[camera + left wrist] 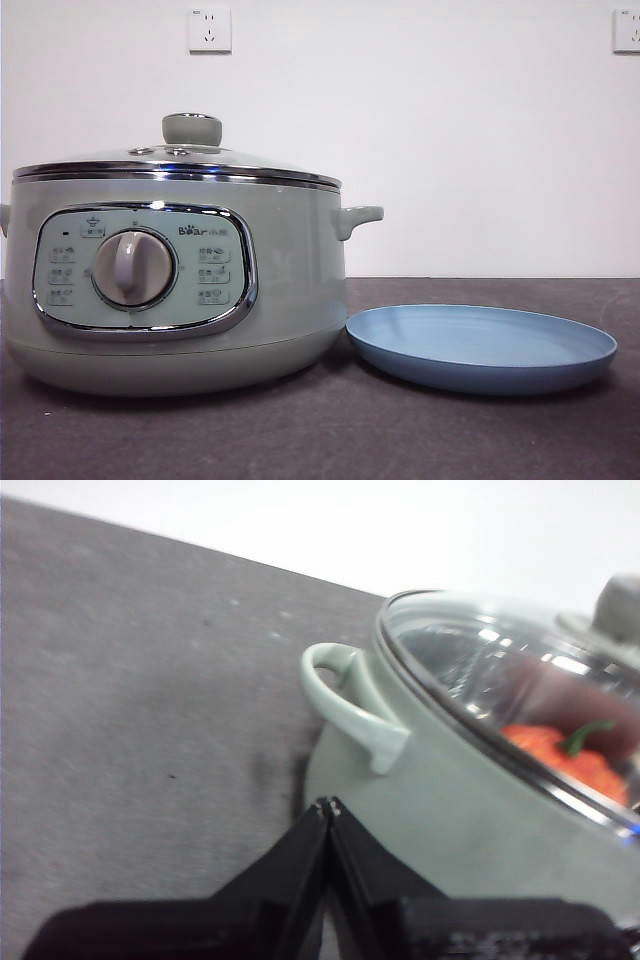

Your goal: Take the pumpkin out from the steamer,put the pumpkin in the blue plate,close the lid

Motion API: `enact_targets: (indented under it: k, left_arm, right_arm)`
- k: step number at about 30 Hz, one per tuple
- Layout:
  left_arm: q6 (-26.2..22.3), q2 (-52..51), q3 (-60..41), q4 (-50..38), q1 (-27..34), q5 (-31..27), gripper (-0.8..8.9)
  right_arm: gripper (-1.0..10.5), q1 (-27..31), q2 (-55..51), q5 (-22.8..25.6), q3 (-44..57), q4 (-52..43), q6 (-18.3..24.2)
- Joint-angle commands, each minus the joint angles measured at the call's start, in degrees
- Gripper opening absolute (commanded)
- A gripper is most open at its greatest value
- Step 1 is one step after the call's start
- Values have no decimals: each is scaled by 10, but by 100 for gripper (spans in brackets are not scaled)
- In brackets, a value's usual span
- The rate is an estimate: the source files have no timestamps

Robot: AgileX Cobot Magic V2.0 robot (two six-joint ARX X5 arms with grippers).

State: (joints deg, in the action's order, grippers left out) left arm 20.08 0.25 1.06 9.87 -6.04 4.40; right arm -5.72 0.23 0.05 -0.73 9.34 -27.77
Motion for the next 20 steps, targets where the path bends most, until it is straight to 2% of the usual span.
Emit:
enact_targets:
  k: [1,4,9,14,20]
  left_arm:
    - [63,-1,-8,-16,1,19,-5]
    - [63,-1,7,-15,1,49,-7]
    - [63,1,74,37,2,42,-7]
    - [59,38,151,51,2,43,-7]
    - [8,140,245,53,2,55,-8]
  right_arm:
    - [-4,0,0,-3,-1,-5,-69]
    - [-11,0,6,-17,-19,6,-69]
    - [-11,0,35,-16,-86,57,-61]
    - [-11,0,96,-17,-176,85,-7]
    - [-10,0,192,-27,-283,92,67]
